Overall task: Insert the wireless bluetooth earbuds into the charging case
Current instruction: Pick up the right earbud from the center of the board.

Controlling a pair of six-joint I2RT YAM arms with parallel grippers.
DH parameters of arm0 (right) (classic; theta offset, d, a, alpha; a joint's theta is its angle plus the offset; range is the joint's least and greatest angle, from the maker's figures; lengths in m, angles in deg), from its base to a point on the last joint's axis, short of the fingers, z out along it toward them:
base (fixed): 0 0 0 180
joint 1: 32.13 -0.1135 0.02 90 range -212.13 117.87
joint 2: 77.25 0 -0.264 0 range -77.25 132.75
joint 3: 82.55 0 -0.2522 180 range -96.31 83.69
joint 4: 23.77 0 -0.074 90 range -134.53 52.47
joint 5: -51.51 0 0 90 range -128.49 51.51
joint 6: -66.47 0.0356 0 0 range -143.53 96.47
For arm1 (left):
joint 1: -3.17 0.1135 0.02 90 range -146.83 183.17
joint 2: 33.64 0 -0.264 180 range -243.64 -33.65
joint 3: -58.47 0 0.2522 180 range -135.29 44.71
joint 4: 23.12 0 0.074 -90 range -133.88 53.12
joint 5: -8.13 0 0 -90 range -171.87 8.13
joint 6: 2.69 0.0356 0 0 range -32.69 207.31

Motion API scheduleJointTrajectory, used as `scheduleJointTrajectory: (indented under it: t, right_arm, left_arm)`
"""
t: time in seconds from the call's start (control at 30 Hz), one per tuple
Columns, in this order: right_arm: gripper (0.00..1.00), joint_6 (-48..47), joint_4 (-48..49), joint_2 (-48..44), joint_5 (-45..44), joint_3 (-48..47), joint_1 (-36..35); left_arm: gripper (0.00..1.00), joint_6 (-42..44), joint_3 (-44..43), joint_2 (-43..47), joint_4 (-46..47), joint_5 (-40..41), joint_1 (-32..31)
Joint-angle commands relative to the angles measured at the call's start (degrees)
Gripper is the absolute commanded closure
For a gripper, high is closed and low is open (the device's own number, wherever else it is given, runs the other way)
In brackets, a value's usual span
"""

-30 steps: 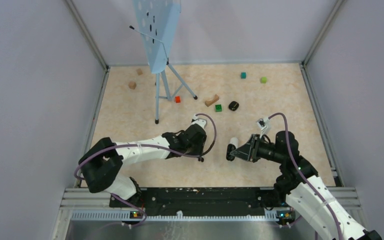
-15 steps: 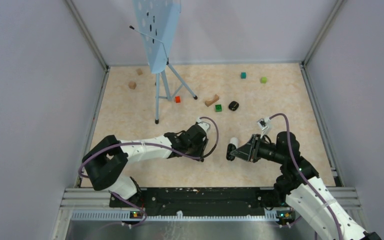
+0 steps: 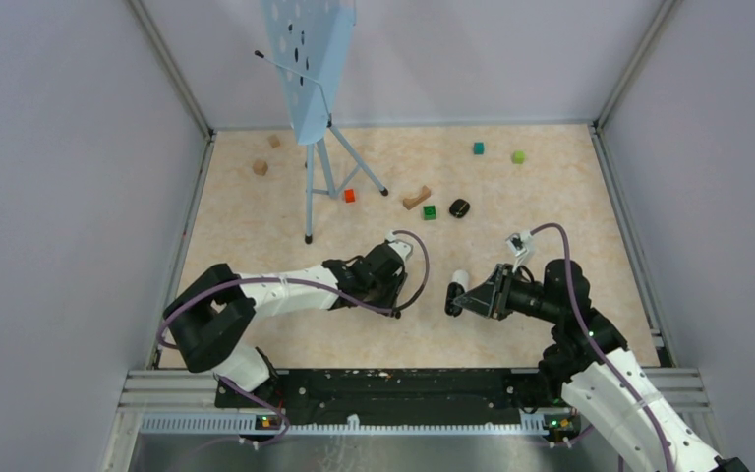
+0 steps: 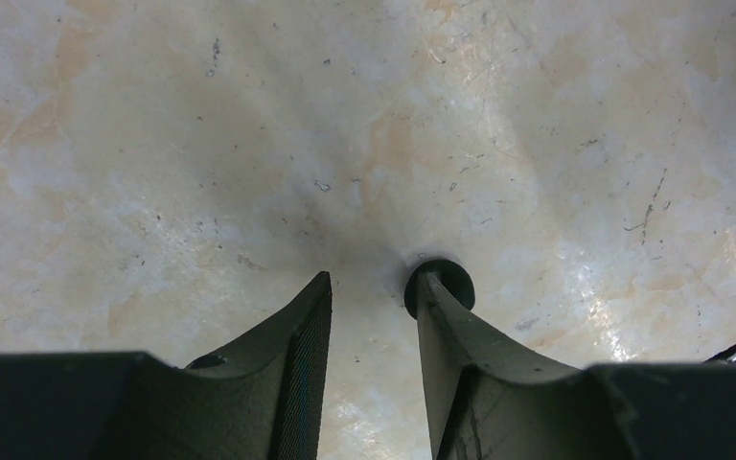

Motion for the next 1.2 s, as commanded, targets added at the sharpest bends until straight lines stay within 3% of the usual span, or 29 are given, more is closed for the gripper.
scheduleJointTrajectory:
  t: [0.0,0.67,1.17]
  right_arm:
    - [1.00,0.4,1.4,-1.1,0.3,0.3,0.5]
    - [1.00,0.7,2.3,-0.5,0.4,0.3,0.5]
    - [1.00,0.8,1.9,-0.5,0.0,-0.2,0.5]
  left_arm:
    - [0.57,1.5,1.0,-0.3,1.5,-1.5,0.2]
    - [0.59,3.9,2.8,0.8,3.0,-11.4,-0.8]
    - [0.73,2.7,6.0,5.1,5.7,-18.6,-1.0]
